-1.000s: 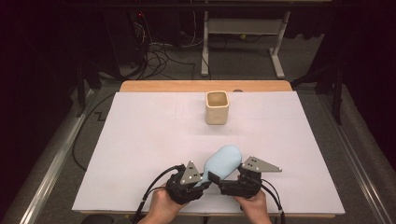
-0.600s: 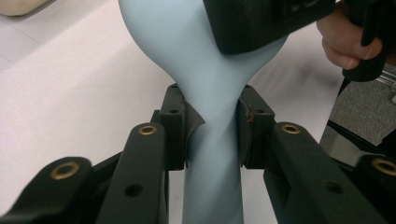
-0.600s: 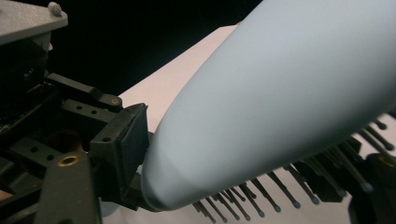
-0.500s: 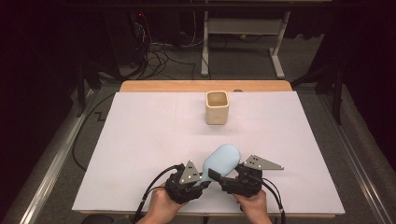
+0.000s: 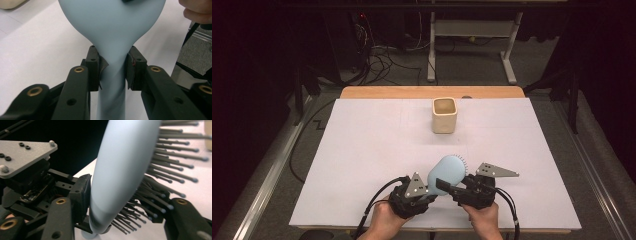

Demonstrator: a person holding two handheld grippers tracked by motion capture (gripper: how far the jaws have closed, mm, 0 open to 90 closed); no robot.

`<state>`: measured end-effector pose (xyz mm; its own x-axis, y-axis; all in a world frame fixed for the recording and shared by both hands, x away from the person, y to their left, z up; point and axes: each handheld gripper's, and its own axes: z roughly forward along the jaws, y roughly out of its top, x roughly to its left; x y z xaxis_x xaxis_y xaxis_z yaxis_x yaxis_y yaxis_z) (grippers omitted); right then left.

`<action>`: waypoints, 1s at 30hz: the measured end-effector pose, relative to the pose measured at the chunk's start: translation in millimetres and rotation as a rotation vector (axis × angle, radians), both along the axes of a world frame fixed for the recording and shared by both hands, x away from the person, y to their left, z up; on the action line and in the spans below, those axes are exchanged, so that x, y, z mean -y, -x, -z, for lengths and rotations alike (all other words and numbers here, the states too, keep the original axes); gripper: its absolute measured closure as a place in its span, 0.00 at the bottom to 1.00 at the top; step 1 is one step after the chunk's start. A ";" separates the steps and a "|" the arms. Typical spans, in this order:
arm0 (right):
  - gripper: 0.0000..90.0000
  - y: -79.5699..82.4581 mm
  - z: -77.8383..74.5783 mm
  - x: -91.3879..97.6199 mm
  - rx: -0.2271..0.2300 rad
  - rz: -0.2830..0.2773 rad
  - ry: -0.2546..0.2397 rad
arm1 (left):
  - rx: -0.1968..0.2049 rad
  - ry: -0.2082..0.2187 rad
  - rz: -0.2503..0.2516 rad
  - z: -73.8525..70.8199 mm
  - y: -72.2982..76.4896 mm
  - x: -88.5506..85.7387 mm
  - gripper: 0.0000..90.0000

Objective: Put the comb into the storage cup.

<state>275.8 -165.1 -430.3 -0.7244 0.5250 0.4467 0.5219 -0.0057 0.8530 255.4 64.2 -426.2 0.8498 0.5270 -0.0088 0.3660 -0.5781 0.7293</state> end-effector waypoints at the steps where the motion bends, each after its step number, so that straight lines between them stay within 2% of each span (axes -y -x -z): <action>1: 0.54 -0.3 -0.5 -0.2 -0.003 -0.003 -0.001 | -0.003 0.001 0.003 -0.5 -0.2 -0.5 0.77; 6: 0.57 -2.4 -2.7 -0.7 -0.022 -0.029 -0.019 | -0.007 0.013 0.002 -1.6 -0.4 -2.0 0.76; 12: 0.59 -1.7 -5.5 -2.5 -0.027 -0.038 -0.014 | -0.018 0.017 0.008 -1.9 -1.2 -3.5 0.75; 18: 0.60 -1.3 -7.9 -1.6 -0.027 -0.045 -0.010 | -0.033 0.029 0.004 -1.5 -3.4 -6.1 0.62; 21: 0.60 -2.2 -9.1 1.3 -0.032 -0.041 -0.011 | -0.025 0.046 -0.003 -2.2 -3.5 -9.3 0.53; 23: 0.60 -2.8 -10.5 3.7 -0.033 -0.038 -0.013 | -0.006 0.057 -0.004 -1.7 -3.6 -12.6 0.49; 30: 0.60 -3.7 -13.5 8.1 -0.039 -0.033 -0.013 | 0.003 0.090 -0.015 -0.9 -3.9 -21.6 0.43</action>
<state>279.6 -173.2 -416.7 -0.7231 0.4952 0.4817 0.5547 0.0006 0.8321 259.3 85.8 -425.3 0.8421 0.5367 -0.0541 0.3716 -0.5044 0.7794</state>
